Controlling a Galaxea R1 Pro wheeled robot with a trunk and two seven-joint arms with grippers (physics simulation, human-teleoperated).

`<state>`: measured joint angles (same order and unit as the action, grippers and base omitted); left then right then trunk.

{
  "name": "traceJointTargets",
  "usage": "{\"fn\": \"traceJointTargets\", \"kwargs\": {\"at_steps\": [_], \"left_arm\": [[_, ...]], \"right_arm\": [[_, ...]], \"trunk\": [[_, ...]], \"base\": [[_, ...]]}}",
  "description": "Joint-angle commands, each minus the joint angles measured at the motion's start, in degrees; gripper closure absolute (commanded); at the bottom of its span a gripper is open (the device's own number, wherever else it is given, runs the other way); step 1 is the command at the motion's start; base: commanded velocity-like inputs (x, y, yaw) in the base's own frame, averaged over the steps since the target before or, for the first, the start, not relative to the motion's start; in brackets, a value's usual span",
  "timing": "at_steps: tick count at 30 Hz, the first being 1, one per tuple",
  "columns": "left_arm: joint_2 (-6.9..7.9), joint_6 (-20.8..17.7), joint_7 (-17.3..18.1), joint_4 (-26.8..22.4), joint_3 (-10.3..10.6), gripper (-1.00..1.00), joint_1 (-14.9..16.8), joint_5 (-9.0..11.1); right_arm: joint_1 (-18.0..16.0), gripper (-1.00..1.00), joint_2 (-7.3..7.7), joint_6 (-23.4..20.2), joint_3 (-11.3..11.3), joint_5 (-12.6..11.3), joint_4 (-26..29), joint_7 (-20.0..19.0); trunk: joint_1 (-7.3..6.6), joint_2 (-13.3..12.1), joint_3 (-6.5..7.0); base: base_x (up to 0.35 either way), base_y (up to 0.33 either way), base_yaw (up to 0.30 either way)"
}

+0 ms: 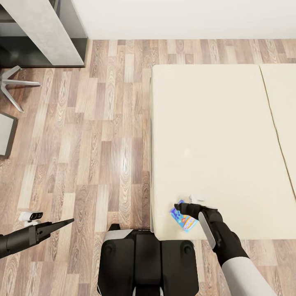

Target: Put all the toys in the child's room - the three board games (two on the bed and one on the table), the two jigsaw puzzles on the table, and the tennis ball on the table - inside the toy box on the table in the child's room.

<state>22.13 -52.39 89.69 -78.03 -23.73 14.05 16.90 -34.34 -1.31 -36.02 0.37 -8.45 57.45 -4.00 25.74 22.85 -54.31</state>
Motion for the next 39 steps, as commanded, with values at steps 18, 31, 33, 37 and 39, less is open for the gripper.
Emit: {"fn": "traceJointTargets", "kwargs": {"at_steps": [18,31,33,37,39], "left_arm": [[0.02,-0.6,0.2,0.0,0.0,-1.00,0.0,-0.1],[0.02,-0.6,0.2,0.0,0.0,-1.00,0.0,-0.1],[0.02,-0.6,0.2,0.0,0.0,-1.00,0.0,-0.1],[0.02,-0.6,0.2,0.0,0.0,-1.00,0.0,-0.1],[0.02,-0.6,0.2,0.0,0.0,-1.00,0.0,-0.1]], "right_arm": [[0.8,-1.00,0.00,-1.2,0.1,-0.2,3.3,0.2],[0.8,-1.00,-0.01,-3.5,0.2,-0.1,7.8,0.2],[0.8,-1.00,-0.01,-3.6,0.2,-0.1,7.9,0.2],[0.8,-1.00,0.01,-3.7,0.1,-0.1,8.0,0.2],[0.7,-1.00,0.03,-3.8,0.1,-0.1,8.0,0.2]], "trunk": [[0.05,0.1,-0.06],[0.05,0.1,-0.06],[0.05,0.1,-0.06],[0.05,0.1,-0.06],[0.05,0.1,-0.06]], "base": [[0.000,0.000,0.000],[0.000,0.000,0.000],[0.000,0.000,0.000],[0.000,0.000,0.000],[0.000,0.000,0.000]]}}
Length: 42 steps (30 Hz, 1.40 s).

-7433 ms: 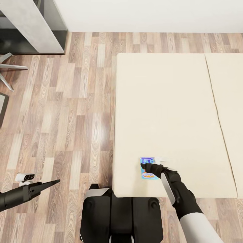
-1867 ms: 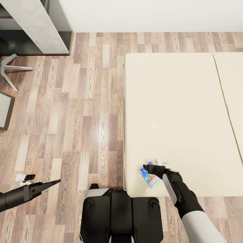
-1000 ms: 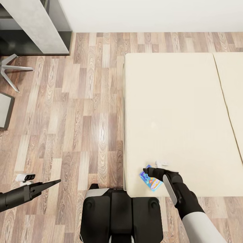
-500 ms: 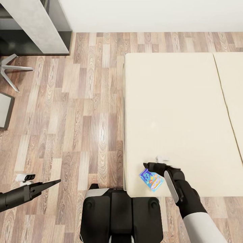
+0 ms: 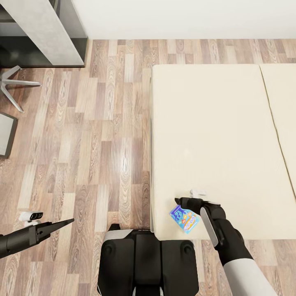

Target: Put all the toys in the child's room - the three board games (two on the bed and one on the table), the two jigsaw puzzles on the table, and the tennis ball on the table - inside the toy box on the table in the child's room.

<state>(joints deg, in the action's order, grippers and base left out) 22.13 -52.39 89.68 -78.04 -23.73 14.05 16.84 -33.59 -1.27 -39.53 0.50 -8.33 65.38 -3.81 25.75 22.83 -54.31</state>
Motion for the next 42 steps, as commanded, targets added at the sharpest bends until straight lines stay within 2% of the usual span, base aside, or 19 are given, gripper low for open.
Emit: {"fn": "traceJointTargets", "kwargs": {"at_steps": [1,5,8,12,20,42], "left_arm": [[0.02,-0.6,0.3,0.0,0.0,-1.00,0.0,0.0],[0.02,-0.6,0.3,0.0,-0.1,-1.00,0.0,0.0],[0.02,-0.6,0.2,0.0,0.0,-1.00,0.0,-0.1],[0.02,-0.6,0.3,0.0,-0.1,-1.00,0.0,-0.1],[0.02,-0.6,0.2,0.0,-0.1,-1.00,0.0,-0.1],[0.02,-0.6,0.2,0.0,-0.1,-1.00,0.0,-0.1]], "right_arm": [[0.0,-1.00,0.01,-0.4,0.0,-0.4,0.1,0.0],[-0.1,-1.00,0.02,-1.6,-0.1,-0.5,0.0,0.0],[-0.1,-1.00,0.08,-4.2,-0.1,-0.6,0.0,0.0],[-0.1,-1.00,1.14,-6.2,-0.2,-0.8,0.1,0.0],[-0.1,-1.00,2.18,-7.2,-0.1,-0.9,0.0,-0.1],[-0.1,-1.00,2.81,-10.9,-0.1,-0.9,-0.4,-0.1]], "trunk": [[0.03,0.1,-0.06],[0.03,0.1,-0.06],[0.03,0.1,-0.06],[0.03,0.1,-0.06],[0.03,0.1,-0.06],[0.03,0.1,-0.06]], "base": [[0.000,0.000,0.000],[0.000,0.000,0.000],[0.000,0.000,0.000],[0.000,0.000,0.000],[0.000,0.000,0.000],[0.000,0.000,0.000]]}}
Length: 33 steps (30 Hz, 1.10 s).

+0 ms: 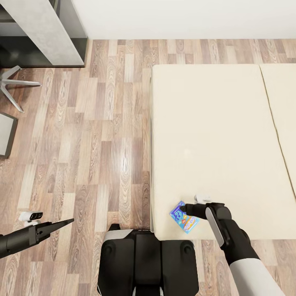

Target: Put all the toys in the child's room - the three board games (two on the bed and one on the table), the two jigsaw puzzles on the table, and the tennis ball on the table - inside the toy box on the table in the child's room.

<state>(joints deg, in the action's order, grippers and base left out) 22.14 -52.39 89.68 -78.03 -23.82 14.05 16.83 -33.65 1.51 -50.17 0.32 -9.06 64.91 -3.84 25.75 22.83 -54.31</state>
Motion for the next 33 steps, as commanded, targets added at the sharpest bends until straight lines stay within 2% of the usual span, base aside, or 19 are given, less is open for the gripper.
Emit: {"fn": "traceJointTargets", "kwargs": {"at_steps": [1,16,33], "left_arm": [[0.01,-0.6,0.2,0.0,0.0,-1.00,0.0,0.0],[0.04,-0.6,0.2,0.0,0.0,-1.00,0.0,0.0],[0.09,-0.6,0.2,0.0,0.0,-1.00,0.0,0.1]], "right_arm": [[0.0,-1.00,0.04,-0.3,0.0,-0.2,0.0,0.0],[0.0,-1.00,0.08,-2.2,0.3,-0.1,-0.2,0.0],[0.0,-1.00,-0.39,-2.6,0.7,0.1,-1.5,0.0]], "trunk": [[0.03,0.1,-0.06],[0.03,0.1,-0.06],[0.03,0.1,-0.06]], "base": [[0.000,0.000,0.000],[0.000,0.000,0.000],[0.000,0.000,0.000]]}}
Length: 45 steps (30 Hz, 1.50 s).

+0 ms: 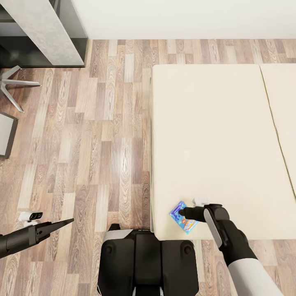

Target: Put all the toys in the child's room - the three board games (two on the bed and one on the table), the two jigsaw puzzles on the table, and the tennis ball on the table - inside the toy box on the table in the child's room.

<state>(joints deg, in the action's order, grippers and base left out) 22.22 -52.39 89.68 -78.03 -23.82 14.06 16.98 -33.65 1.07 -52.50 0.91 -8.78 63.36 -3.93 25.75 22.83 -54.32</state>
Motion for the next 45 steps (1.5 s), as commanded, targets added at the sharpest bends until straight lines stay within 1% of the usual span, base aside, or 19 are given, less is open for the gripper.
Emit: {"fn": "traceJointTargets", "kwargs": {"at_steps": [1,10,21,23,26,28,38,45], "left_arm": [[0.00,-0.6,0.2,0.0,0.0,-1.00,0.0,-0.1],[0.04,-0.7,0.3,0.0,0.0,-1.00,0.0,0.0],[0.11,-0.7,0.3,0.0,0.0,-1.00,0.0,0.0],[0.11,-0.7,0.3,0.0,0.0,-1.00,0.0,0.0],[0.05,-0.7,0.3,0.0,0.0,-1.00,0.0,0.0],[0.03,-0.7,0.3,0.0,0.0,-1.00,0.0,0.0],[0.06,-0.7,0.3,0.0,0.0,-1.00,0.0,0.0],[0.03,-0.6,0.3,0.0,0.0,-1.00,0.0,0.0]], "right_arm": [[0.0,-1.00,0.00,-0.2,0.1,-0.2,0.0,0.1],[0.0,-1.00,-0.58,-0.2,0.1,-0.2,-1.5,0.1],[0.1,-1.00,-0.81,-0.2,0.2,-0.4,-2.4,-0.3],[0.1,-1.00,-0.85,-0.2,0.4,-0.4,-2.4,-1.3],[0.1,-1.00,-0.95,-0.2,0.5,-0.3,-2.5,-4.9],[0.1,-1.00,-0.97,-0.2,0.6,-0.2,-2.5,-5.8],[0.1,-1.00,-1.14,-0.2,0.6,-0.3,-2.5,-6.9],[0.1,-1.00,-1.35,-0.2,0.6,-0.4,-2.5,-8.4]], "trunk": [[0.03,0.1,-0.06],[0.03,0.1,-0.06],[0.03,0.1,-0.06],[0.03,0.1,-0.06],[0.03,0.1,-0.06],[0.03,0.1,-0.06],[0.03,0.1,-0.06],[0.03,0.1,-0.06]], "base": [[0.000,0.000,0.000],[0.000,0.000,0.000],[0.000,0.000,0.000],[0.000,0.000,0.000],[0.000,0.000,0.000],[0.000,0.000,0.000],[0.000,0.000,0.000],[0.000,0.000,0.000]]}}
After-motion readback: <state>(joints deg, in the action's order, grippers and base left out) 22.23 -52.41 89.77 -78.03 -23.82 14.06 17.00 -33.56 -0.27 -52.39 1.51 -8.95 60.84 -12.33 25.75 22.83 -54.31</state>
